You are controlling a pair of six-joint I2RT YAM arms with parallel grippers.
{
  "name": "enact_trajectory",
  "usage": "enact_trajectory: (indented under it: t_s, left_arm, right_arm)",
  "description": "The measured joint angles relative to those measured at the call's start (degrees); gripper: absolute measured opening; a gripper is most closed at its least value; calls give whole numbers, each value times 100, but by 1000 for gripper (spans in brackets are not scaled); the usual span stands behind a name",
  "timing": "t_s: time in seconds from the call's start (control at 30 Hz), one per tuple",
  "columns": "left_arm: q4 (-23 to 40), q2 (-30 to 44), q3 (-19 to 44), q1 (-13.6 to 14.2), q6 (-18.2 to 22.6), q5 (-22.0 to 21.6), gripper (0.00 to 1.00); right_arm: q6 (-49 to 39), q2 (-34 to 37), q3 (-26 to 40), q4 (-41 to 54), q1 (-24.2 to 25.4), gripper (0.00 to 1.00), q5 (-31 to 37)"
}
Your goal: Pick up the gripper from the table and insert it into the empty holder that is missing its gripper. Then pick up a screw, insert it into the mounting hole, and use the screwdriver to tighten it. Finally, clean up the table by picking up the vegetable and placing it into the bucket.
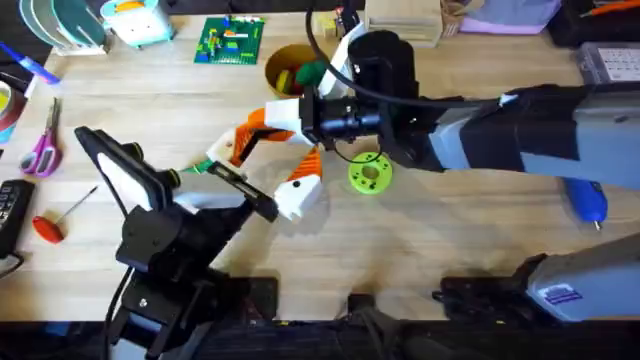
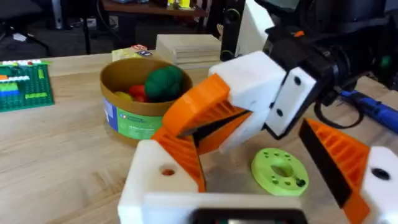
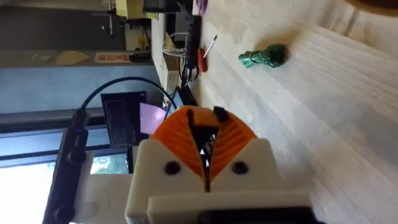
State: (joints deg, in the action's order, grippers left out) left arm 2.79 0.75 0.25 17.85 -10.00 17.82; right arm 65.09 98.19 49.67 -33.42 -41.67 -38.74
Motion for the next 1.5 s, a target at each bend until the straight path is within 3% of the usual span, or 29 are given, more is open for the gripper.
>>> enact_trajectory:
  t_s: [0.13,0.37,0.6,1.5]
  left_arm:
    - [0,0,0,0,-2,7,993]
    - [-2,0,0,2,7,54,993]
    - [-18,-1,0,21,21,161,993]
    - [-130,-2,2,97,165,495,993]
  right_arm:
    - [-11,0,0,-2,10,46,-35]
    - [-69,0,2,42,46,222,-162]
    - [-105,0,2,155,178,318,-400]
    - [-122,2,0,239,566,481,-1220]
